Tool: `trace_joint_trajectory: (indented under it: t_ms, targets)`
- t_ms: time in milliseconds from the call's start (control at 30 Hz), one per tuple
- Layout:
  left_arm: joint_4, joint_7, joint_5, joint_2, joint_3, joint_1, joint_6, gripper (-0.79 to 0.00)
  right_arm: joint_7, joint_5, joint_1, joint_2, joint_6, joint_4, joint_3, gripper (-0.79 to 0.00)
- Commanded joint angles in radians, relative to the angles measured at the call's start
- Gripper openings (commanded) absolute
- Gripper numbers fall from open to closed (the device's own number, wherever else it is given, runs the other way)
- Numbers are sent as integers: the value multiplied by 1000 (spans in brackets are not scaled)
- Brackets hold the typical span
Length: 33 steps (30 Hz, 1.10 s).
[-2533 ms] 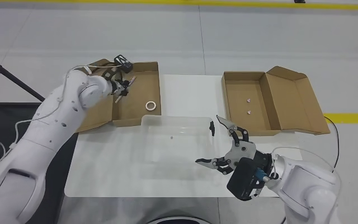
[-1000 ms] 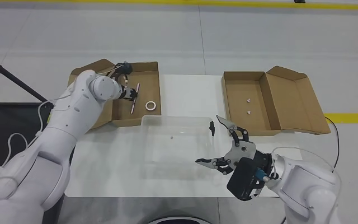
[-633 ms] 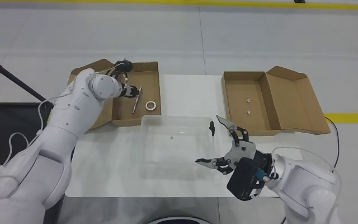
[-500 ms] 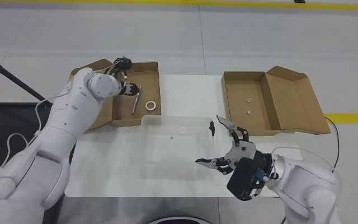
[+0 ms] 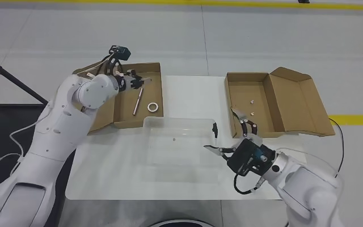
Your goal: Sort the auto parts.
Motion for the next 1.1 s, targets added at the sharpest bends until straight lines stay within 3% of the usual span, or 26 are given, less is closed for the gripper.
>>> trace_joint_trajectory:
  t_ms: [0,233,467,567,600,633,733,767,900,1067]
  targets:
    - [-132,11,2,20,-69,98,20,-203,11,24,-2,1,31,13,12,0]
    - [-421,93,54,56,-228,349,71,-209,-10,104,-24,2,161,59,71,0]
    - [-554,218,57,66,-327,536,72,-219,-26,134,-45,6,212,99,114,0]
    - [-589,258,61,67,-358,602,80,-172,-26,134,-45,6,212,99,114,0]
    - [-597,267,62,68,-370,621,79,-102,-26,134,-45,6,212,99,114,0]
    - [-603,273,59,68,-380,638,80,0,-26,134,-45,6,212,99,114,0]
    - [-607,264,52,69,-396,663,79,0,-26,134,-45,6,212,99,114,0]
    - [-608,269,52,68,-394,659,79,-59,-26,134,-45,6,212,99,114,-1]
    - [-607,263,52,69,-396,663,79,-3,-26,134,-45,6,212,99,114,-1]
    - [-607,264,52,69,-396,663,79,-1,-26,134,-45,6,212,99,114,-1]
